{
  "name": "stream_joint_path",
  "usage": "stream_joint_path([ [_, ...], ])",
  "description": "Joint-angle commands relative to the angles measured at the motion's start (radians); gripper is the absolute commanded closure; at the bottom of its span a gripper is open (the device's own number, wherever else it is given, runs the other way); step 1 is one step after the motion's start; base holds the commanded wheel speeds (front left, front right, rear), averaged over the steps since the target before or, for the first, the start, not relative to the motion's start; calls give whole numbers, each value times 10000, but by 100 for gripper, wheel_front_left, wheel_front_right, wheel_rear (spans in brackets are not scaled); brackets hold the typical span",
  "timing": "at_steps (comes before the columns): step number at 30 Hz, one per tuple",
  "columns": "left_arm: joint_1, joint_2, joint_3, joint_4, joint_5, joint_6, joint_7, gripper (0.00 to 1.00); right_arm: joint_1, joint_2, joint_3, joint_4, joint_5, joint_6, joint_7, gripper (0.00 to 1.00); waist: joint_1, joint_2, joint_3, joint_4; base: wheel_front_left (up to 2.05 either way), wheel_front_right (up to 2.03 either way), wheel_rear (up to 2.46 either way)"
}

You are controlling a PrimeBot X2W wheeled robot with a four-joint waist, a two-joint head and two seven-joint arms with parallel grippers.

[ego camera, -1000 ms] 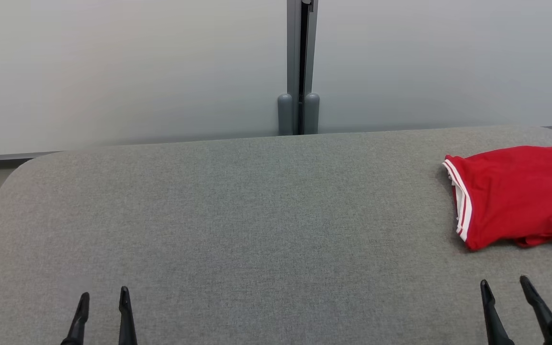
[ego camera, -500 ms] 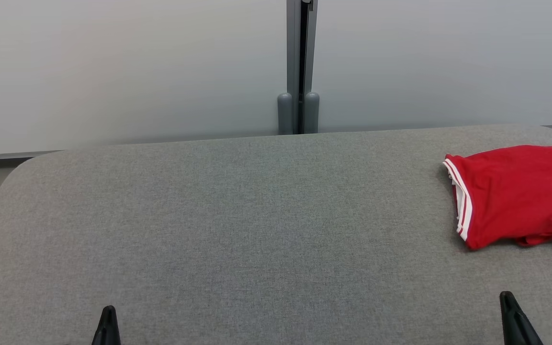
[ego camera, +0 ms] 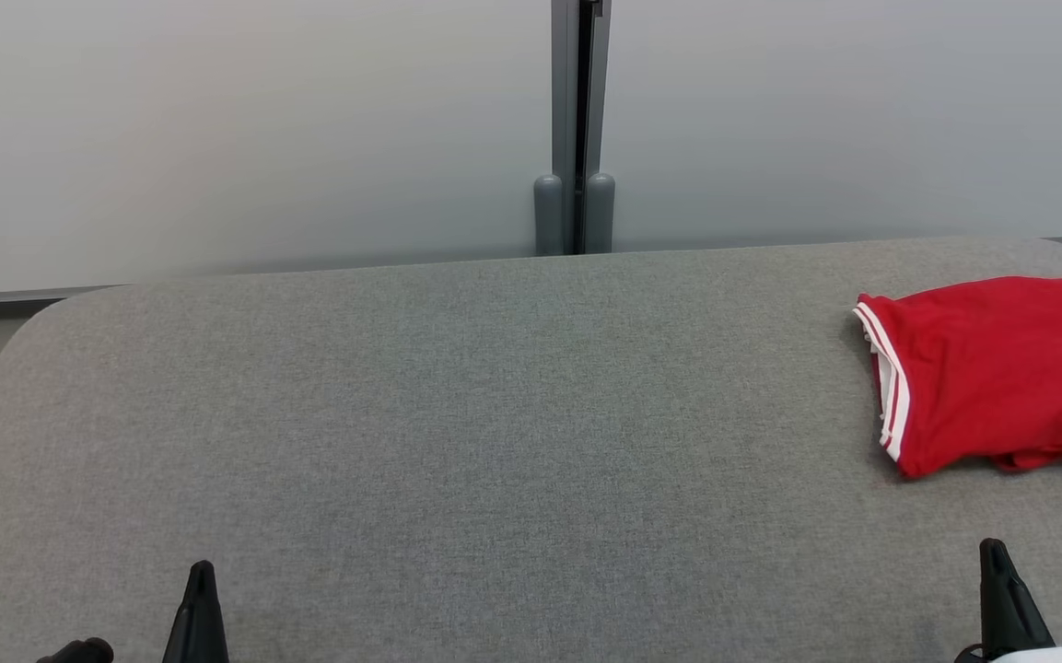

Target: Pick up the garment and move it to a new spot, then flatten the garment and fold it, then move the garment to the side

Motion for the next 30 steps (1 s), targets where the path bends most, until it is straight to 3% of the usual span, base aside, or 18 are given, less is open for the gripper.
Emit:
stream_joint_path([
  [1,-341,96,64,-93,-362,-85,61,100,-265,-97,-19,-99,400,1,82,100,0,-1,4,0,0,0,0],
  [30,-1264,142,317,174,-4176,-543,1063,100,-1054,-118,-39,63,4627,0,1086,100,0,-1,110,2,0,0,0],
])
